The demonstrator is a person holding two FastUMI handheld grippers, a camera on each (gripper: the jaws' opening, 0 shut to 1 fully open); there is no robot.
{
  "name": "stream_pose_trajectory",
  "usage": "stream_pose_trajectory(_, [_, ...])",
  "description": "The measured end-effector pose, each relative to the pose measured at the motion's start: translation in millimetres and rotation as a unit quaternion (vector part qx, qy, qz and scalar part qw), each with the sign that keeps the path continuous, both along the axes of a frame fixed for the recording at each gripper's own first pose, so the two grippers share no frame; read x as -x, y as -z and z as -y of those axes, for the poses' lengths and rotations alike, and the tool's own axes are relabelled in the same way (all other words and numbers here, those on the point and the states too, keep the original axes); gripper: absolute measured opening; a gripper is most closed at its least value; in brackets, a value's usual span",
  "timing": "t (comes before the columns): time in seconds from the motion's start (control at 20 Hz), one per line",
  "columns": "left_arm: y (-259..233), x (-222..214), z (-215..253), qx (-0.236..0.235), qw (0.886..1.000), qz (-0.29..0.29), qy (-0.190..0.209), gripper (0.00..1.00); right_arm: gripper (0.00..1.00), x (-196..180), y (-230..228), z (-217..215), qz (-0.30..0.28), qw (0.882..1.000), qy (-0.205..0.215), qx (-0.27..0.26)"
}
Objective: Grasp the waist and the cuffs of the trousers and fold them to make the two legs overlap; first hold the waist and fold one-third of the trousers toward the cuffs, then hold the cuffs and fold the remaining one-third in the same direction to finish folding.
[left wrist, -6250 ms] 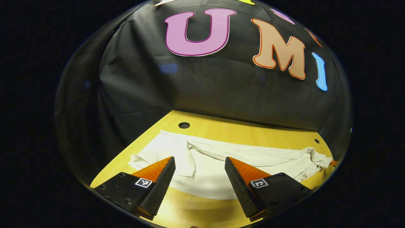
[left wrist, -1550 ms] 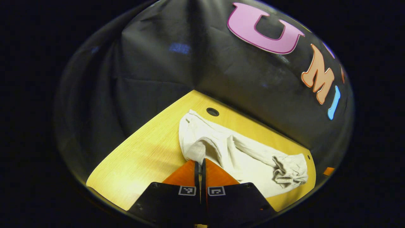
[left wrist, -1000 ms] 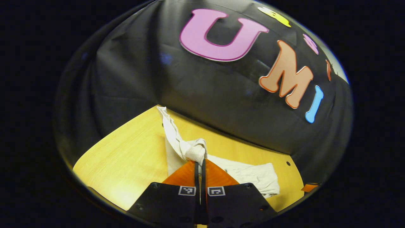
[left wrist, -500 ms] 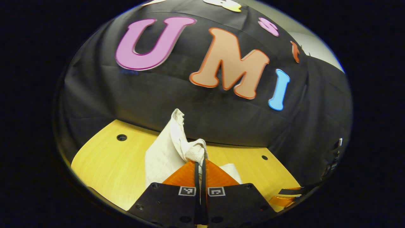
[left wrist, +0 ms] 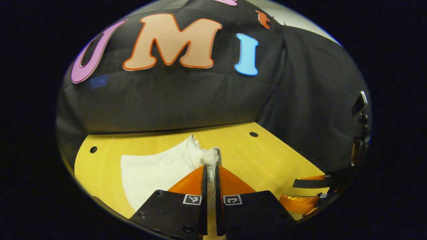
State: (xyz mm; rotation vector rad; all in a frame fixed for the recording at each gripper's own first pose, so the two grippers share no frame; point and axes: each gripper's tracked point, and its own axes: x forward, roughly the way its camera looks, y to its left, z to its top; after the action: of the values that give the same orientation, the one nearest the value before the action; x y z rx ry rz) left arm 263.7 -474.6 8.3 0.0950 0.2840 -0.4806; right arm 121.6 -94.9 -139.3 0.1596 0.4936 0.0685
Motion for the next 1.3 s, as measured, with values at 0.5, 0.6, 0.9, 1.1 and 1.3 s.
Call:
stream_pose_trajectory(0.5, [-17.4, 18.6, -49.1, -0.006, 0.999, 0.019, -0.029, 0.92, 0.96, 8.4, -21.3, -10.4, 0.028, 0.999, 0.035, -0.014])
stream_pose_trajectory(0.6, [-25.1, 21.0, -75.2, -0.003, 0.999, 0.023, -0.045, 0.92, 0.96, 8.5, -31.2, -18.8, 0.038, 0.999, 0.033, -0.006])
stream_pose_trajectory(0.9, [-37.6, 42.4, -153.7, 0.006, 0.995, 0.025, -0.095, 0.94, 0.96, 12.6, -71.2, -40.4, 0.077, 0.996, 0.033, 0.014])
stream_pose_trajectory(1.1, [-40.5, 57.8, -193.9, 0.003, 0.993, 0.026, -0.118, 0.94, 0.96, 16.6, -91.8, -47.6, 0.097, 0.994, 0.036, 0.027])
stream_pose_trajectory(1.3, [-39.8, 73.9, -216.3, 0.007, 0.992, 0.021, -0.125, 0.94, 0.96, 23.4, -103.6, -50.2, 0.109, 0.992, 0.049, 0.033])
